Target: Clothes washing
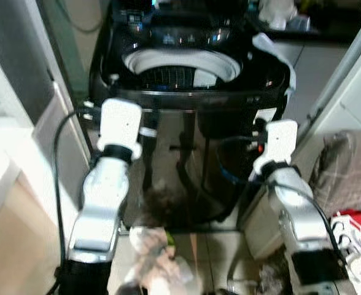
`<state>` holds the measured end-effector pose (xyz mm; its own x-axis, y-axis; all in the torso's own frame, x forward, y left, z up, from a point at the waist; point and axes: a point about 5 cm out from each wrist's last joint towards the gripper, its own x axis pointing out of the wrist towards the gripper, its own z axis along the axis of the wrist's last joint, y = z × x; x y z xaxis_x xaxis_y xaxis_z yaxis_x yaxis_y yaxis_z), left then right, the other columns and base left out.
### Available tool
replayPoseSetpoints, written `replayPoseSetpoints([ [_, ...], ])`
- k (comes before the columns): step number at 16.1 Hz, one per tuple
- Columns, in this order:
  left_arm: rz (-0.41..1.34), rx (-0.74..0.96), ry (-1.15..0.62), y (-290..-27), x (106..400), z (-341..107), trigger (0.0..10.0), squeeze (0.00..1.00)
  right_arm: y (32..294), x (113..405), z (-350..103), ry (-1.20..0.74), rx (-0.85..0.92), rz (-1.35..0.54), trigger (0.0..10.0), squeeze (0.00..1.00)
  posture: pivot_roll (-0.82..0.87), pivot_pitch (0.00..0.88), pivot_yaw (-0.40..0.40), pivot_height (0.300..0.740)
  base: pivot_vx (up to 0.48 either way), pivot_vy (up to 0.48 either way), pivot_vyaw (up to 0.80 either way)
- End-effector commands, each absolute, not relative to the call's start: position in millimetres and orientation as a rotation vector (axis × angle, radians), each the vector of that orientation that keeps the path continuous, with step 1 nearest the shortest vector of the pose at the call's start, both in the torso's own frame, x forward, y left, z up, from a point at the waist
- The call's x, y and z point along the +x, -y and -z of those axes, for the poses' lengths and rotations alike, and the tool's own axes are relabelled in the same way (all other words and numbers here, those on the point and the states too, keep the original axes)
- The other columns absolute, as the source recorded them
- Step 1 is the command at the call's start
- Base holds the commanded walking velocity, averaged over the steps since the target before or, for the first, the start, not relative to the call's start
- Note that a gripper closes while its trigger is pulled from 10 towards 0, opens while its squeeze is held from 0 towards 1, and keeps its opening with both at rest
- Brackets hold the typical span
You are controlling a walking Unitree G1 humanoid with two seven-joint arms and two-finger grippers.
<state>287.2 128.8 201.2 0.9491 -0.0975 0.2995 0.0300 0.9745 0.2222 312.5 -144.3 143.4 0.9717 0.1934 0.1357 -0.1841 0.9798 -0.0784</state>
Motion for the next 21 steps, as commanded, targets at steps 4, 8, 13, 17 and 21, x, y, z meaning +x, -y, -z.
replayPoseSetpoints([
  [4, 0.044, 0.198, 0.307, -128.5, 286.8, -198.7, 10.0, 0.0, 132.1, 322.6, -149.4, 0.149, -0.094, -0.236, 10.0, 0.0, 0.03, 0.01, -0.04, 0.732, -0.128, 0.0, -0.18],
  [8, 0.053, 0.212, 0.329, -125.3, 287.9, -201.5, 10.0, 0.0, 111.7, 322.3, -244.1, 0.614, -0.278, -0.309, 10.0, 0.0, 0.03, 0.015, -0.032, 0.732, 0.0, 0.0, -0.63],
  [13, 0.132, 0.259, 0.365, -117.4, 290.9, -203.0, 10.0, 0.0, 183.2, 341.5, -251.8, 0.534, -0.227, 0.078, 10.0, 0.0, 0.0, 0.012, -0.024, 0.732, 0.0, 0.0, -0.64],
  [17, 0.189, 0.291, 0.349, -119.6, 292.6, -197.9, 10.0, 0.0, 196.1, 308.7, -186.6, 0.35, -0.212, 0.156, 10.0, 0.0, -0.02, 0.02, -0.018, 0.732, 0.0, 0.0, -0.65],
  [21, 0.205, 0.301, 0.363, -121.3, 296.0, -200.6, 10.0, 0.0, 194.6, 296.6, -169.0, 0.274, -0.191, 0.178, 10.0, 0.0, -0.04, 0.034, -0.005, 0.732, 0.0, 0.0, -0.65],
])
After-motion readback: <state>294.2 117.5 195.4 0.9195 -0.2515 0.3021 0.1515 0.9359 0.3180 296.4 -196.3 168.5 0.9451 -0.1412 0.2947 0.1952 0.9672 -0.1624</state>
